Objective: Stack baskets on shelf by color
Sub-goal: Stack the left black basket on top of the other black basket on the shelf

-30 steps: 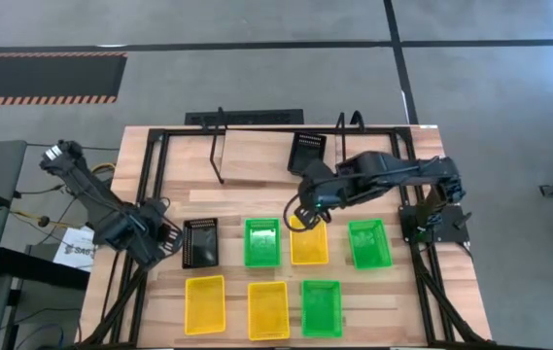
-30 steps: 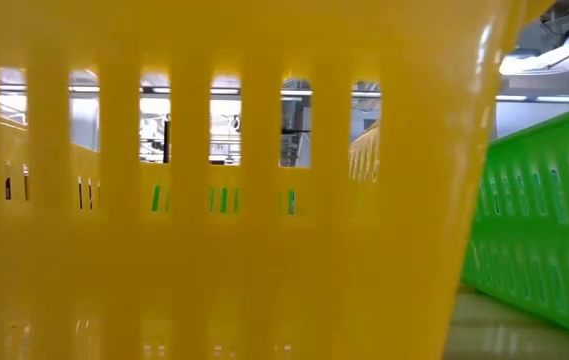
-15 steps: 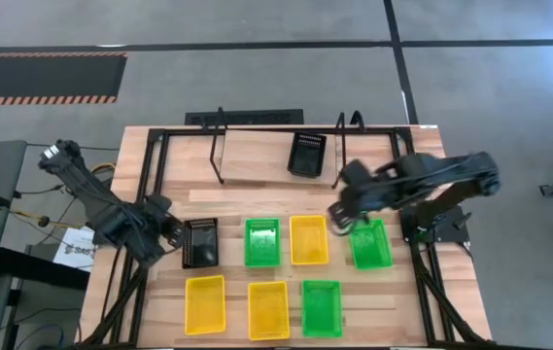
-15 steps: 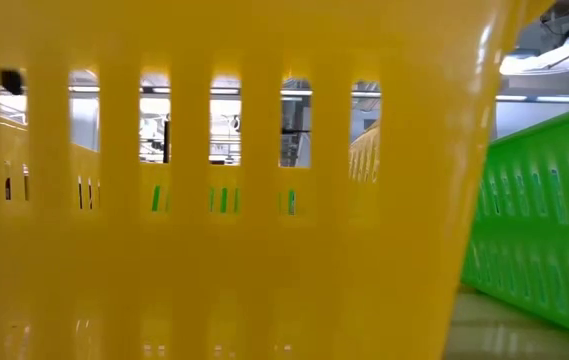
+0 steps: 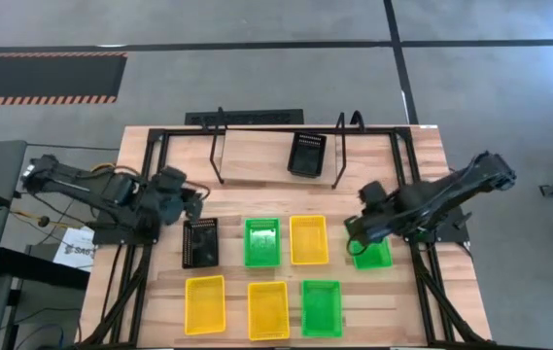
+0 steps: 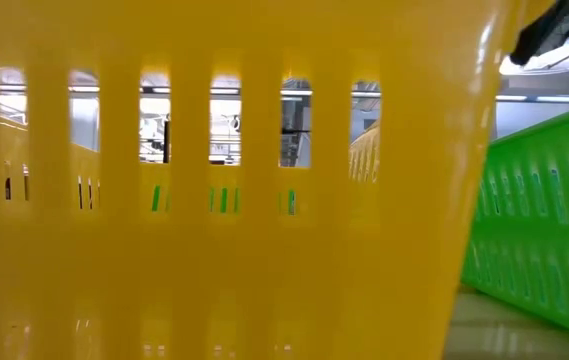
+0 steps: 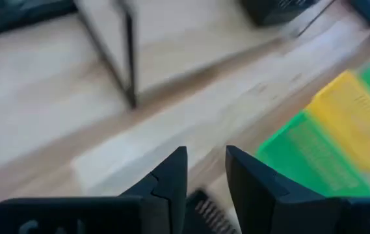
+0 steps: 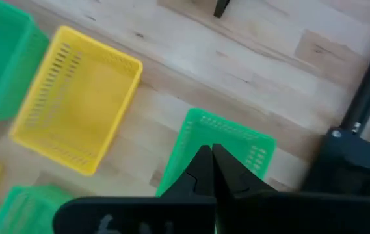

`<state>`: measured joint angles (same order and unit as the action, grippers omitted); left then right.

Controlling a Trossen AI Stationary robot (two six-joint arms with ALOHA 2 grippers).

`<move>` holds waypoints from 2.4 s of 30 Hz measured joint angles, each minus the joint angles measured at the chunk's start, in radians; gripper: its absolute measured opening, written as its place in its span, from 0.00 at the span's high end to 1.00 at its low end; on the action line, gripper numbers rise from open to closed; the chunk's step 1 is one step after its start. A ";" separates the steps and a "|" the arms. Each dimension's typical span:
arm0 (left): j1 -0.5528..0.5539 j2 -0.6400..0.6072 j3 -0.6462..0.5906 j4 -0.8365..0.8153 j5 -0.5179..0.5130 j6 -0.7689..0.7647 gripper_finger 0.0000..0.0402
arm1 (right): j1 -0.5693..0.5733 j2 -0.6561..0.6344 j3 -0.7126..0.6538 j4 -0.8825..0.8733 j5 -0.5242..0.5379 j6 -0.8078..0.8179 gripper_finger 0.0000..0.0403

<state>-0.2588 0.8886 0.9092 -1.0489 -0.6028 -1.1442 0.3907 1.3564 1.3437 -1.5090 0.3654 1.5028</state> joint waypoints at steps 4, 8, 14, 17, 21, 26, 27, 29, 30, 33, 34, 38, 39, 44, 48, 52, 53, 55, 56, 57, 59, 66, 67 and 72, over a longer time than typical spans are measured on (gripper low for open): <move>0.088 0.003 0.000 0.147 0.030 0.157 0.80 | -0.053 0.054 -0.049 0.120 0.002 -0.082 1.00; 0.135 0.003 0.000 0.184 0.047 0.206 0.81 | -0.143 0.090 -0.067 0.217 0.001 -0.224 1.00; 0.148 0.002 0.000 0.170 0.057 0.207 0.81 | -0.302 0.105 -0.067 0.613 -0.082 -0.596 1.00; 0.148 0.002 0.000 0.171 0.056 0.202 0.81 | -0.369 0.137 -0.066 0.820 -0.182 -0.743 1.00; 0.148 0.003 0.000 0.169 0.053 0.198 0.81 | -0.447 0.192 -0.064 0.935 -0.304 -0.831 1.00; 0.148 0.002 0.001 0.157 0.053 0.198 0.81 | -0.495 0.302 -0.066 0.907 -0.380 -0.895 1.00; 0.148 0.002 0.001 0.157 0.053 0.198 0.81 | -0.500 0.319 -0.067 0.900 -0.382 -0.905 1.00; 0.148 0.003 0.001 0.154 0.054 0.197 0.81 | -0.506 0.356 -0.060 0.910 -0.385 -0.914 1.00; 0.148 0.003 0.001 0.154 0.054 0.197 0.81 | -0.510 0.370 -0.054 0.896 -0.384 -0.928 1.00; 0.148 0.003 0.001 0.154 0.055 0.196 0.81 | -0.514 0.411 -0.007 0.865 -0.337 -0.965 1.00; 0.148 0.002 0.001 0.154 0.055 0.191 0.81 | -0.514 0.419 0.014 0.840 -0.318 -0.981 1.00; 0.148 0.002 0.001 0.147 0.048 0.185 0.81 | -0.512 0.434 0.110 0.759 -0.240 -1.046 1.00; 0.148 0.002 0.001 0.148 0.048 0.184 0.81 | -0.514 0.431 0.128 0.749 -0.219 -1.060 1.00; 0.148 0.003 0.001 0.147 0.040 0.183 0.81 | -0.533 0.431 0.209 0.713 -0.149 -1.089 1.00; 0.148 0.003 0.001 0.148 0.039 0.183 0.81 | -0.545 0.431 0.254 0.731 -0.135 -1.125 1.00; 0.148 0.002 0.001 0.148 0.039 0.183 0.81 | -0.563 0.431 0.254 0.762 -0.135 -1.138 1.00; 0.148 0.002 0.001 0.148 0.039 0.183 0.81 | -0.570 0.431 0.254 0.757 -0.135 -1.139 1.00; 0.148 0.002 0.001 0.148 0.039 0.189 0.81 | -0.583 0.431 0.254 0.756 -0.138 -1.146 1.00; 0.148 0.002 0.001 0.148 0.039 0.189 0.81 | -0.590 0.431 0.254 0.757 -0.142 -1.151 1.00; 0.148 0.002 0.001 0.148 0.039 0.189 0.81 | -0.595 0.431 0.254 0.757 -0.147 -1.156 1.00; 0.148 0.002 0.001 0.148 0.041 0.185 0.81 | -0.606 0.432 0.254 0.757 -0.154 -1.164 1.00; 0.148 0.002 0.001 0.148 0.041 0.184 0.81 | -0.637 0.432 0.250 0.748 -0.229 -1.178 1.00; 0.148 0.002 0.001 0.148 0.041 0.184 0.81 | -0.638 0.432 0.247 0.737 -0.229 -1.180 1.00; 0.148 0.002 0.001 0.148 0.041 0.184 0.81 | -0.635 0.432 0.243 0.545 -0.230 -1.201 1.00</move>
<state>-0.1105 0.8909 0.9100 -0.9009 -0.5613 -0.9604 -0.2440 1.7885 1.5870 -0.9644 0.1354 0.3015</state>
